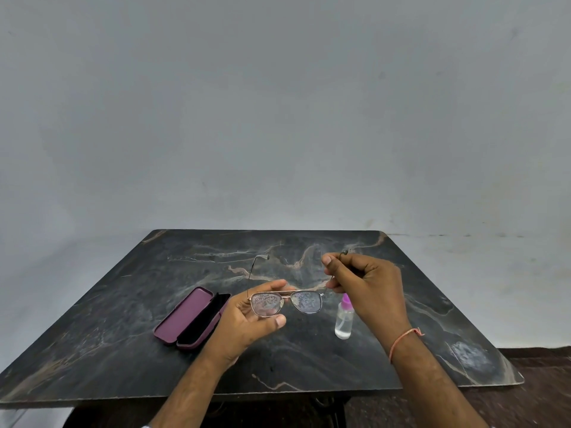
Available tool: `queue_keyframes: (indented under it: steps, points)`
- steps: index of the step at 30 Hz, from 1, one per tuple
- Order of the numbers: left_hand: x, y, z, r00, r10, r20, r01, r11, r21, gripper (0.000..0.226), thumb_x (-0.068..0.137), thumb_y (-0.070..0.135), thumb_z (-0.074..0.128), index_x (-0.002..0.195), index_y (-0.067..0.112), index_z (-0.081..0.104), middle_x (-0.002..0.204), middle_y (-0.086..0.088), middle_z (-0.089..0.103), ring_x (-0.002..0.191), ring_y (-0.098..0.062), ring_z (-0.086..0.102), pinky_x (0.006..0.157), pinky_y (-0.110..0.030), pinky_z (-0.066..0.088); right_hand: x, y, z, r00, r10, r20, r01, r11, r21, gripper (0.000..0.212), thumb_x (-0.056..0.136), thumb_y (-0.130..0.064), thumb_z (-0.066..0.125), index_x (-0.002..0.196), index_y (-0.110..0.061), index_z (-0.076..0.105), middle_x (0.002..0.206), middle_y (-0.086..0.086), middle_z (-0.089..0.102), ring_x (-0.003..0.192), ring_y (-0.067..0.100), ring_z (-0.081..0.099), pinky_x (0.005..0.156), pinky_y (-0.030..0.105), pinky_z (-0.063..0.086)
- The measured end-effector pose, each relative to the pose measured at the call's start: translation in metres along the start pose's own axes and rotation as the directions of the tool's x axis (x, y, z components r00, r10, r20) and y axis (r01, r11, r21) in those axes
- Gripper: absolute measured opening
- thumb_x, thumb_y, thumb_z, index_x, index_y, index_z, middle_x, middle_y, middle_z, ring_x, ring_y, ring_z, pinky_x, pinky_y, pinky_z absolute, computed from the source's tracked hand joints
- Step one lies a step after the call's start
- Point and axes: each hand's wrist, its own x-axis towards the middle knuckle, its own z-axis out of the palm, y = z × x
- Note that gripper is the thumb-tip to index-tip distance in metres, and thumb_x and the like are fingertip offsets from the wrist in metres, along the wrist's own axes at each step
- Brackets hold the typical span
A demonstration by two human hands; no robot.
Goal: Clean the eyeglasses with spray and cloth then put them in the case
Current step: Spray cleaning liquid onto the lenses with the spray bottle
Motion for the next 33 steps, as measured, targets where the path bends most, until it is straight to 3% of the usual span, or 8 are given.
queue_keyframes:
  steps: [5,11,15,17,20,24,28,33]
  points:
    - [0.008,-0.006,-0.005,1.0,0.022,0.001,-0.022,1.0,0.014,0.052,0.081,0.013,0.09,0.131,0.021,0.079,0.137,-0.011,0.08,0.134,-0.03,0.073,0.109,-0.032,0.059,0.006,0.01,0.0,1.0,-0.024,0.012,0.024,0.999,-0.047,0.012,0.092,-0.027,0.085,0.086,-0.038,0.084,0.079,-0.011,0.083,0.065,0.015,0.08,0.067,0.029,0.068]
    - [0.013,-0.01,-0.006,1.0,-0.011,0.0,0.011,0.999,0.031,0.049,0.077,0.016,0.091,0.124,0.025,0.081,0.136,-0.009,0.08,0.132,-0.025,0.074,0.11,-0.034,0.06,0.01,0.025,0.0,0.999,-0.032,0.011,0.032,0.999,-0.04,0.013,0.091,-0.031,0.085,0.086,-0.043,0.083,0.078,-0.013,0.083,0.066,0.012,0.08,0.069,0.03,0.069]
    - [0.017,-0.018,-0.006,0.998,-0.042,-0.046,0.044,0.999,0.032,0.052,0.075,0.015,0.093,0.124,0.028,0.083,0.133,-0.007,0.082,0.123,-0.017,0.078,0.102,-0.027,0.061,0.011,0.037,0.001,0.999,-0.019,0.046,0.022,0.997,-0.072,0.013,0.09,-0.033,0.087,0.097,-0.043,0.084,0.079,-0.012,0.083,0.069,0.011,0.08,0.074,0.034,0.069]
    - [0.022,-0.023,-0.006,0.995,-0.05,-0.081,0.051,0.999,0.012,0.054,0.076,0.006,0.092,0.124,0.029,0.085,0.131,-0.006,0.083,0.117,-0.014,0.08,0.098,-0.022,0.061,0.012,0.042,-0.002,0.999,-0.038,0.033,0.042,0.989,-0.141,0.028,0.09,-0.034,0.087,0.116,-0.04,0.08,0.094,-0.016,0.082,0.073,0.011,0.08,0.075,0.032,0.069]
    - [0.028,-0.031,-0.007,0.991,-0.046,-0.124,0.046,0.999,-0.003,0.055,0.079,-0.003,0.09,0.127,0.024,0.084,0.134,-0.005,0.083,0.124,-0.017,0.079,0.1,-0.022,0.06,0.008,0.049,-0.01,0.991,-0.133,-0.004,0.125,0.94,-0.317,0.057,0.089,-0.048,0.083,0.141,-0.045,0.06,0.119,-0.032,0.066,0.09,0.004,0.072,0.072,0.019,0.062]
    - [0.031,-0.039,-0.01,0.978,-0.067,-0.197,0.06,0.997,-0.041,0.058,0.083,-0.009,0.09,0.131,0.024,0.082,0.134,-0.003,0.083,0.12,-0.02,0.08,0.1,-0.023,0.061,-0.015,0.075,-0.024,0.99,-0.108,-0.094,0.06,0.908,-0.416,0.089,0.086,-0.058,0.082,0.159,-0.048,0.032,0.131,-0.033,0.052,0.102,-0.001,0.065,0.077,0.022,0.057]
    - [0.031,-0.042,-0.01,0.972,-0.094,-0.215,0.09,0.996,-0.027,0.059,0.082,-0.002,0.092,0.135,0.022,0.079,0.131,-0.002,0.084,0.118,-0.02,0.081,0.097,-0.022,0.062,-0.043,0.102,-0.022,1.0,-0.009,-0.009,0.003,0.869,-0.496,0.098,0.084,-0.062,0.081,0.155,-0.063,0.014,0.132,-0.031,0.051,0.098,-0.005,0.066,0.073,0.028,0.058]
    - [0.031,-0.039,-0.011,0.968,-0.096,-0.231,0.083,0.994,-0.064,0.06,0.072,0.016,0.095,0.129,0.03,0.083,0.132,0.0,0.084,0.114,-0.013,0.081,0.096,-0.02,0.062,-0.056,0.119,-0.013,0.997,0.022,0.079,0.029,0.811,-0.584,0.093,0.087,-0.057,0.082,0.154,-0.054,0.019,0.123,-0.022,0.056,0.085,0.007,0.07,0.079,0.036,0.06]
